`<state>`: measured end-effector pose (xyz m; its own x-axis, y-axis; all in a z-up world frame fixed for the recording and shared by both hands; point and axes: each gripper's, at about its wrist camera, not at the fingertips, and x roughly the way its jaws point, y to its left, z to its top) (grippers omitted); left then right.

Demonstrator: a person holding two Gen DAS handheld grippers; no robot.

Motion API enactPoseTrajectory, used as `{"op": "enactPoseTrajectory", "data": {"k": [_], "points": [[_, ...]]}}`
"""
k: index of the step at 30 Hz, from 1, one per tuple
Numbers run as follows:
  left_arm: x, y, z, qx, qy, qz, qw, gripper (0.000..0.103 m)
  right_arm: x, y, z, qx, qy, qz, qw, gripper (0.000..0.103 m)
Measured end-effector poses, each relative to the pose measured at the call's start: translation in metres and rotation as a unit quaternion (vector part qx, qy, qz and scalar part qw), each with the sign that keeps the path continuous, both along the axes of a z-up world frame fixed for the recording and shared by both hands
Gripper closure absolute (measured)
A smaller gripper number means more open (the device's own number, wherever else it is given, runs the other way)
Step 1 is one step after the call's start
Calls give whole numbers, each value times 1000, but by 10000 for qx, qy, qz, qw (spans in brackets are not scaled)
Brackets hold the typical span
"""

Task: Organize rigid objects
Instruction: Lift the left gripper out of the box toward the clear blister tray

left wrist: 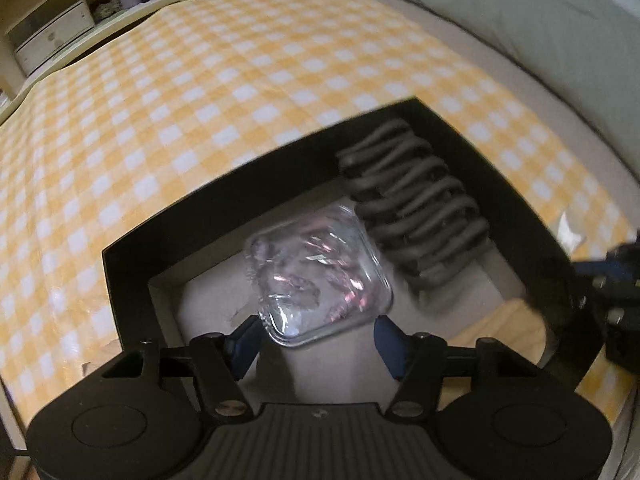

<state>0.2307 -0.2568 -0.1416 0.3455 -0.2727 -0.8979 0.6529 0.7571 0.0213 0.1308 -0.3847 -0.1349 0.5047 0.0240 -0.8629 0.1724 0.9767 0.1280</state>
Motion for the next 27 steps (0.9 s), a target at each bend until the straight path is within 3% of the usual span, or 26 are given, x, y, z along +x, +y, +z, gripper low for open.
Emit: {"op": "enactPoseTrajectory", "data": {"k": [3, 9, 17, 21, 24, 27], "points": [[1, 3, 1, -194, 26, 89, 9998, 51, 0, 0, 1, -8, 1, 17, 10000, 98], [-2, 4, 3, -262, 2, 274, 9993, 57, 0, 0, 1, -22, 5, 40, 10000, 98], [-3, 9, 7, -413, -10, 480, 9980, 55, 0, 0, 1, -14, 2, 35, 10000, 98], [-7, 15, 20, -522, -47, 546, 9971, 41, 0, 0, 1, 2, -1, 34, 10000, 98], [-13, 19, 33, -591, -173, 538, 9966, 18, 0, -1, 0, 15, -3, 32, 10000, 98], [-20, 22, 46, -660, -334, 522, 9959, 12, 0, -2, 0, 53, -7, 14, 10000, 98]]}}
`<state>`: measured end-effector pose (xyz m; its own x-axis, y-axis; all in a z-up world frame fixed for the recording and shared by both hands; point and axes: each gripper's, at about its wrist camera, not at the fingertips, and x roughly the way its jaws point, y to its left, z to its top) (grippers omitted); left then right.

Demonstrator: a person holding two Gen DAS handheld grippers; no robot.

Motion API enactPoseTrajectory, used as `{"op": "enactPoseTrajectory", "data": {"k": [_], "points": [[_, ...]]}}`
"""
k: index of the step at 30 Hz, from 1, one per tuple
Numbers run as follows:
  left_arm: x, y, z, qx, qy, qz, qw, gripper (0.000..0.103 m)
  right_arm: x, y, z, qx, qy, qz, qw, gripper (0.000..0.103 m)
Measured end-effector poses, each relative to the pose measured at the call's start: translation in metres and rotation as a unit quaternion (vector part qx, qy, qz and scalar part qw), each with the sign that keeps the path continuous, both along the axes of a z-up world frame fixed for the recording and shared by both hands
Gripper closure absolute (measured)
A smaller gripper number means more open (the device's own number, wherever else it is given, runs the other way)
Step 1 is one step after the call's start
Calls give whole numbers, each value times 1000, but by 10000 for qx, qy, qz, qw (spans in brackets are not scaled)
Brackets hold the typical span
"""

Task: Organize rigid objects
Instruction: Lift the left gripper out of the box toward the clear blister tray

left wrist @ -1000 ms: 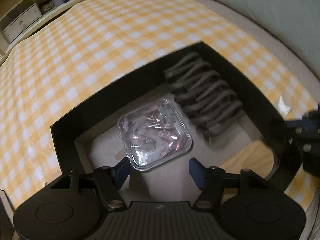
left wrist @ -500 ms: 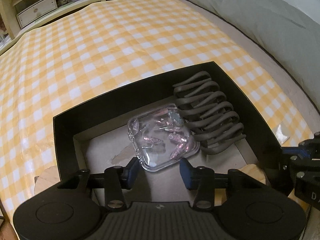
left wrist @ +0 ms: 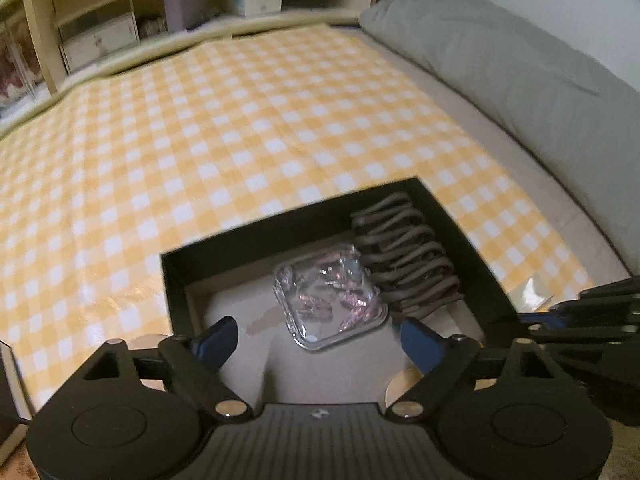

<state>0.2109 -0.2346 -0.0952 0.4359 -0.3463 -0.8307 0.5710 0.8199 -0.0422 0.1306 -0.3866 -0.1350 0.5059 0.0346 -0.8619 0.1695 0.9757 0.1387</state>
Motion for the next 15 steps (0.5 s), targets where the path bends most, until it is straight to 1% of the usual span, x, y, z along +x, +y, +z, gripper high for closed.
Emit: {"op": "enactPoseTrajectory", "data": {"k": [2, 7, 15], "points": [[-4, 4, 9, -53, -12, 20, 10000, 9, 0, 0, 0, 7, -3, -9, 10000, 98], [-20, 16, 33, -137, -217, -23, 9997, 1, 0, 0, -1, 16, -4, -10, 10000, 98], [-46, 40, 64, -321, -453, 15, 9985, 0, 0, -1, -1, 42, -4, -25, 10000, 98]]}}
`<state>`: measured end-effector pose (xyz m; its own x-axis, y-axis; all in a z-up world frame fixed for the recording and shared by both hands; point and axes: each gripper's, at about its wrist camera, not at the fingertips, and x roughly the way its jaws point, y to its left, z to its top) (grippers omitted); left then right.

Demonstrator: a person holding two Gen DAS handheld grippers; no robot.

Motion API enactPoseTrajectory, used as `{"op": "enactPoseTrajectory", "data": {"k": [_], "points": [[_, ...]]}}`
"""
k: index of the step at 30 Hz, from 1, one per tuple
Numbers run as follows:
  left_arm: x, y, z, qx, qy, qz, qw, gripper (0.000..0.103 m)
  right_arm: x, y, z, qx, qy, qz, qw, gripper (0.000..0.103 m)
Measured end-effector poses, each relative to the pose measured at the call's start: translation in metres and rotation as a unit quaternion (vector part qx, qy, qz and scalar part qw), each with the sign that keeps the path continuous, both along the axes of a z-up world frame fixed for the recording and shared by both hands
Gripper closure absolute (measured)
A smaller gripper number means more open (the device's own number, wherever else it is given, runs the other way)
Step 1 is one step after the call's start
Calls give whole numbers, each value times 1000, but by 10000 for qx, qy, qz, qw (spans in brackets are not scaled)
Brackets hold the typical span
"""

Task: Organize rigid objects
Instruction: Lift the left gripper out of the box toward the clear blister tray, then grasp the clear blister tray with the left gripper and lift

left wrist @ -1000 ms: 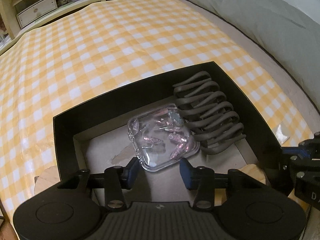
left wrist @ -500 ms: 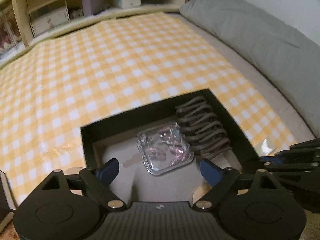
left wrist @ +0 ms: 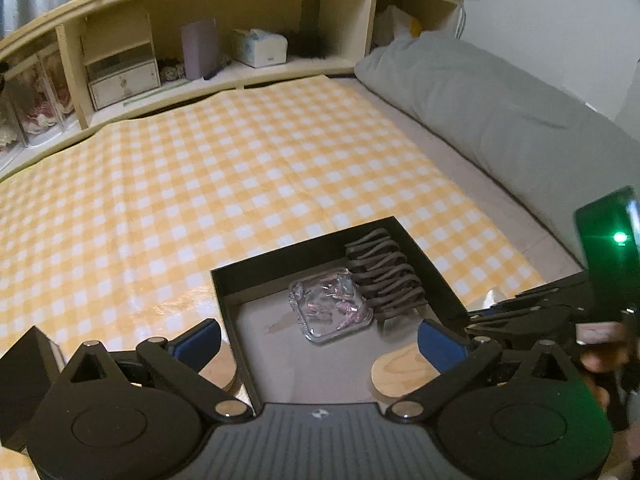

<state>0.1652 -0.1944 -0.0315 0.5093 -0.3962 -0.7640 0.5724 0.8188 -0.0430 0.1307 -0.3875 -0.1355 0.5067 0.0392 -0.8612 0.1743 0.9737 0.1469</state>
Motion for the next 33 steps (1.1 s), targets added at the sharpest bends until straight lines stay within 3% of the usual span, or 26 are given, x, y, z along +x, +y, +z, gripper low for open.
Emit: {"op": "enactPoseTrajectory", "data": {"k": [9, 16, 23, 33], "points": [[-6, 51, 35, -343, -228, 352, 9985, 0, 0, 0, 0, -1, 0, -2, 10000, 98], [5, 98, 43, -405, -308, 793, 9955, 0, 0, 0, 0, -5, 1, 1, 10000, 98], [21, 131, 20, -219, -96, 1093, 9937, 0, 0, 0, 0, -7, 2, 0, 10000, 98], [29, 138, -49, 296, 620, 1174, 9907, 0, 1, -1, -1, -32, 16, -3, 10000, 98]]}}
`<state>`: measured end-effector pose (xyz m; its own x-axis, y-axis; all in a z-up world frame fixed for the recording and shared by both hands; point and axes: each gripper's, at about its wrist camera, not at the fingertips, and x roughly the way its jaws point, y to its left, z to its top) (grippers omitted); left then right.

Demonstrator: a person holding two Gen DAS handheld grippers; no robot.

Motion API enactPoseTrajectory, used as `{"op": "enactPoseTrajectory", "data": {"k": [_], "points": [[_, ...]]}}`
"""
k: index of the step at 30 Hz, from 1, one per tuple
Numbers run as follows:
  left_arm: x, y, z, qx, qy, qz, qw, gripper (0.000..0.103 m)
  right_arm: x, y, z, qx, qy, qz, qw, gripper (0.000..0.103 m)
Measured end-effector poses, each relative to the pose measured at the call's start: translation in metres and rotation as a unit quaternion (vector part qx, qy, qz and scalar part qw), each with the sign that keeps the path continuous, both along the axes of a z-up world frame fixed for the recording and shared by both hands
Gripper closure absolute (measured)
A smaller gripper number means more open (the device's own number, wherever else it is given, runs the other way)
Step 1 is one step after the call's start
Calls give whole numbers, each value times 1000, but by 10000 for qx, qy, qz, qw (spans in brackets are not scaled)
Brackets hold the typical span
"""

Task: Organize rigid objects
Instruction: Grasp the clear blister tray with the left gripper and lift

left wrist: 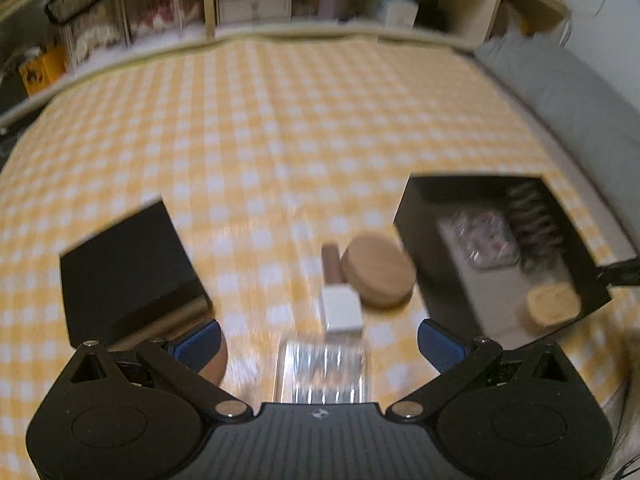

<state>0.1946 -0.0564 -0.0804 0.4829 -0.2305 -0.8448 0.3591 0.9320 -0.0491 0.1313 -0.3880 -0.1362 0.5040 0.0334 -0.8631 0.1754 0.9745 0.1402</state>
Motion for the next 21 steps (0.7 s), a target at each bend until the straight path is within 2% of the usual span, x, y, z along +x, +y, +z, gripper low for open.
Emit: {"op": "enactPoseTrajectory", "data": {"k": [8, 15, 17, 21], "points": [[4, -9, -39, 285, 484, -113, 9984, 5, 0, -1, -2, -56, 17, 28, 10000, 98], [8, -18, -62, 550, 649, -131, 9963, 9, 1, 0, -1, -67, 8, 53, 10000, 98], [10, -20, -67, 588, 687, -37, 9959, 12, 1, 0, -1, -68, 8, 54, 10000, 98], [10, -21, -69, 723, 664, 45, 9952, 25, 1, 0, -1, -65, 7, 52, 10000, 98]]}}
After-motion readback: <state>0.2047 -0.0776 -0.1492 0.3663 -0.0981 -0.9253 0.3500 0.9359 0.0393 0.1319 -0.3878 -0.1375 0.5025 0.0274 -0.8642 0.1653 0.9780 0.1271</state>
